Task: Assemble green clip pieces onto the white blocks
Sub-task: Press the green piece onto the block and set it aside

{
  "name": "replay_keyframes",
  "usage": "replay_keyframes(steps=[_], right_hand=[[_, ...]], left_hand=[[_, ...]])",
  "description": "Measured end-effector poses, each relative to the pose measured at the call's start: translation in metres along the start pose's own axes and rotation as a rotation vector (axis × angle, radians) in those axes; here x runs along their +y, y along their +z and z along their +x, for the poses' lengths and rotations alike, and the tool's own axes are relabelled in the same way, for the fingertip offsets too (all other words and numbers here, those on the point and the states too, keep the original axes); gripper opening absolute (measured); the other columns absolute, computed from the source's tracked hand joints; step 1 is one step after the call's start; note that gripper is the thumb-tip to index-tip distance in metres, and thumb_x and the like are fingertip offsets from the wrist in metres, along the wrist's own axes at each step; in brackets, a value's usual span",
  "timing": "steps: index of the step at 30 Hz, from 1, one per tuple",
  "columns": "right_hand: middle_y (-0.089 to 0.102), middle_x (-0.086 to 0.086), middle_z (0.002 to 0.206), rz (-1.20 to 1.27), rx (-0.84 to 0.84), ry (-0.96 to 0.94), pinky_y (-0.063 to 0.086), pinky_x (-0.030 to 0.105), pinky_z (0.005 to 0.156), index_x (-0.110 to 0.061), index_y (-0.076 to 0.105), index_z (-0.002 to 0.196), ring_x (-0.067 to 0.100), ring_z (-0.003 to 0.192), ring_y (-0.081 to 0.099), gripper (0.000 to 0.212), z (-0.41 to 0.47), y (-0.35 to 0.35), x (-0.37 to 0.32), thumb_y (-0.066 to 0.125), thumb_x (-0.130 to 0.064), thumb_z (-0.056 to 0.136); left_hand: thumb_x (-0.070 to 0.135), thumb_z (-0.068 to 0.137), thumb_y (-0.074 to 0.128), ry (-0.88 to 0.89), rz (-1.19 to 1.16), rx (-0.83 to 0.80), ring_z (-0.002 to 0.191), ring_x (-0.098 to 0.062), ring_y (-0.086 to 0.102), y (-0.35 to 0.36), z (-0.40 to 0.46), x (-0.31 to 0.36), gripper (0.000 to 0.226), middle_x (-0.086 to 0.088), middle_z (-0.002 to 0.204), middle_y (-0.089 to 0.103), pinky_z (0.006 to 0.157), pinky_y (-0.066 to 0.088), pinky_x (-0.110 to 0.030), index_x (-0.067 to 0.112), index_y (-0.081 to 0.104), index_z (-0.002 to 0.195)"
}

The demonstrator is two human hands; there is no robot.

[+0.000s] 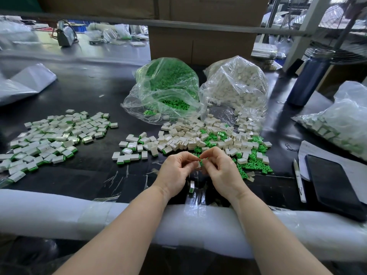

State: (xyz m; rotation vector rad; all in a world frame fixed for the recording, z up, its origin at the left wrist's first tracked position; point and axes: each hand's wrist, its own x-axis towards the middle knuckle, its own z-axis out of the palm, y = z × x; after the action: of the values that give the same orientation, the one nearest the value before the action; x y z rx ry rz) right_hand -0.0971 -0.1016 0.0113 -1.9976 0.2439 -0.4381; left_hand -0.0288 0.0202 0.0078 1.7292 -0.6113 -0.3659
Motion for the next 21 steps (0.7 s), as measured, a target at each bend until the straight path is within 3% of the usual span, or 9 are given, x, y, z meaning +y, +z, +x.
replay_keyframes(steps=[5,9,16,21], right_hand=[[0.063,-0.005,0.064,0.066,0.061,0.039,0.046,0.013,0.055,-0.023,0.057,0.080,-0.002,0.053,0.056,0.018,0.0021,0.0005,0.0022,0.057,-0.010,0.091],[0.055,-0.009,0.059,-0.036,0.052,0.052,0.042,0.015,0.052,-0.022,0.059,0.071,0.000,0.052,0.050,0.022,0.0048,0.0005,0.0048,0.057,-0.019,0.092],[0.057,-0.007,0.063,-0.083,-0.003,0.093,0.041,0.013,0.054,-0.021,0.057,0.068,0.003,0.057,0.051,0.026,0.0049,-0.0007,0.0043,0.055,-0.019,0.094],[0.052,-0.005,0.059,-0.139,-0.033,0.091,0.033,0.015,0.049,-0.021,0.054,0.063,0.004,0.050,0.040,0.031,0.0044,-0.0020,0.0038,0.055,-0.018,0.093]], left_hand=[[0.006,0.088,0.060,0.001,-0.028,0.029,0.079,-0.014,0.063,0.0008,-0.0005,0.0023,0.012,-0.002,0.080,0.067,0.081,0.052,-0.024,0.016,0.065,0.084],[0.005,0.088,0.060,-0.003,-0.056,0.050,0.075,-0.011,0.061,0.0010,-0.0006,0.0038,0.015,-0.001,0.078,0.066,0.077,0.051,-0.019,0.018,0.064,0.081],[0.008,0.088,0.061,-0.006,0.043,0.013,0.084,-0.028,0.064,0.0000,-0.0019,0.0013,0.014,-0.012,0.085,0.068,0.085,0.053,-0.035,0.019,0.067,0.083],[0.009,0.087,0.063,-0.003,0.111,-0.008,0.086,-0.026,0.064,-0.0005,-0.0016,-0.0011,0.013,-0.008,0.084,0.069,0.087,0.051,-0.041,0.021,0.068,0.082]])
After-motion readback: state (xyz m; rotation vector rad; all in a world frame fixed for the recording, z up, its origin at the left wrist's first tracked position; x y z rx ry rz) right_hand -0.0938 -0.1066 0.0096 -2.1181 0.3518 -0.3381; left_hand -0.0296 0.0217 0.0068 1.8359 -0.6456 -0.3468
